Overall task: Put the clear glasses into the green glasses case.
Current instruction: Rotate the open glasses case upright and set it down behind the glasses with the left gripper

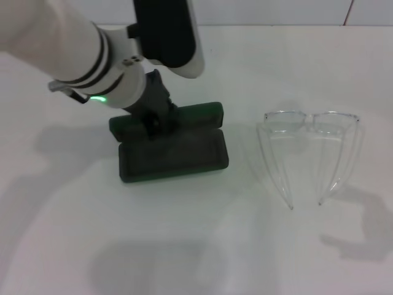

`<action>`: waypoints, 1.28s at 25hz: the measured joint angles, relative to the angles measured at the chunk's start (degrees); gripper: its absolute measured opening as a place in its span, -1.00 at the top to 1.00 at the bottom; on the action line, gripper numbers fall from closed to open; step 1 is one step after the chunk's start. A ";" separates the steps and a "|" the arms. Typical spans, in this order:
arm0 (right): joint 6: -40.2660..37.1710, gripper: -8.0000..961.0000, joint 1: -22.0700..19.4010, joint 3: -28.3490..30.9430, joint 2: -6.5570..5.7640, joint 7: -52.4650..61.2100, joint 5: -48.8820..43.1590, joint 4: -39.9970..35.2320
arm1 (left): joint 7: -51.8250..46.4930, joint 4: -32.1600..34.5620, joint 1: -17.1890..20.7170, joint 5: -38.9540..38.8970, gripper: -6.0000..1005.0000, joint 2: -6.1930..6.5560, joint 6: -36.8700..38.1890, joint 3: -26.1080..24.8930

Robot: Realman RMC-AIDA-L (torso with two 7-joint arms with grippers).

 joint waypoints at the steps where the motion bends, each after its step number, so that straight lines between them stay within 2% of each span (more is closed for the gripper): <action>1: -1.00 -0.71 -1.04 1.66 0.43 0.66 -0.99 -1.39 | -0.46 -0.91 -0.55 0.29 0.61 -0.02 -0.89 0.63; 5: -4.36 -0.70 -3.74 8.56 2.52 1.64 -4.77 -5.90 | -1.79 -4.78 -2.96 0.48 0.61 -0.09 -3.13 1.94; 8: -5.16 -0.70 -4.16 11.35 3.26 2.29 -7.18 -7.08 | -3.51 -6.79 -4.34 0.38 0.61 -0.21 -4.46 2.96; 15: -5.27 -0.69 -3.48 11.71 3.36 2.72 -8.43 -7.30 | -6.75 -7.91 -4.77 0.17 0.61 -0.28 -8.64 7.71; 32: -5.41 -0.68 -3.33 11.87 3.36 2.84 -8.29 -7.39 | -6.51 -8.40 -4.25 -1.62 0.61 -0.32 -11.05 10.54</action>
